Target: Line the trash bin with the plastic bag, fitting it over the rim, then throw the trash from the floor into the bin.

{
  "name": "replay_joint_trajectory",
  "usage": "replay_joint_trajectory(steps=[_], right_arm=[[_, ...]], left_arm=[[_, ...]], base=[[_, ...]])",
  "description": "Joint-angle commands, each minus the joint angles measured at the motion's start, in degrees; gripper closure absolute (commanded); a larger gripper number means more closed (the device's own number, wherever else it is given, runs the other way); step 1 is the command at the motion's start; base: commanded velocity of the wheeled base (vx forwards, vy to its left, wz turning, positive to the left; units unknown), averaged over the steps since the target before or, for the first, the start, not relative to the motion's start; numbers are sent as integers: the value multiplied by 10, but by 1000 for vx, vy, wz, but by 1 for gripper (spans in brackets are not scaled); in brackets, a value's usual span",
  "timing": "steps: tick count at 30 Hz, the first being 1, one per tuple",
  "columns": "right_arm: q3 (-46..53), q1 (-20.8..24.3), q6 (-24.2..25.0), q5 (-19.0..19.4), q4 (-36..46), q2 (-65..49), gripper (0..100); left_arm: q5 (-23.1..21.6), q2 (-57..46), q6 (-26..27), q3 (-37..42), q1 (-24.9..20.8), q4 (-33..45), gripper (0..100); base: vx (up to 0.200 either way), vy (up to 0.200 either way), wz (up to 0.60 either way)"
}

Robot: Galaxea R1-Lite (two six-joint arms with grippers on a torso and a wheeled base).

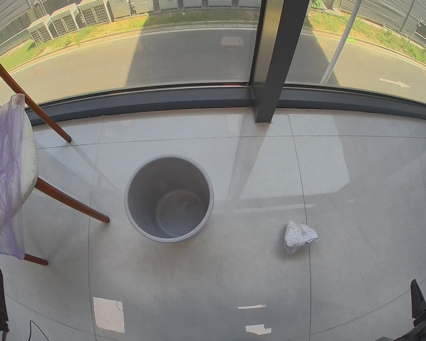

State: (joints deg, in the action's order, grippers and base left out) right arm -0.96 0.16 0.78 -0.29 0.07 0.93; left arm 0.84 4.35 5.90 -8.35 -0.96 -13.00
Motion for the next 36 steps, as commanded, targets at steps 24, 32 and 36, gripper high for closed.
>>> replay_joint_trajectory(steps=[24, 32, 36], right_arm=[[10, -1, 5, -1, 0, -9, 0], [10, 0, 5, -1, 0, -9, 0], [10, 0, 5, -1, -1, -9, 0]], left_arm=[[-208, 606, -76, -272, 364, -39, 0], [-206, 653, -76, -279, 361, -37, 0], [-205, 676, -76, -294, 357, -37, 0]], base=[[0, 0, 0], [0, 0, 0], [0, 0, 0]])
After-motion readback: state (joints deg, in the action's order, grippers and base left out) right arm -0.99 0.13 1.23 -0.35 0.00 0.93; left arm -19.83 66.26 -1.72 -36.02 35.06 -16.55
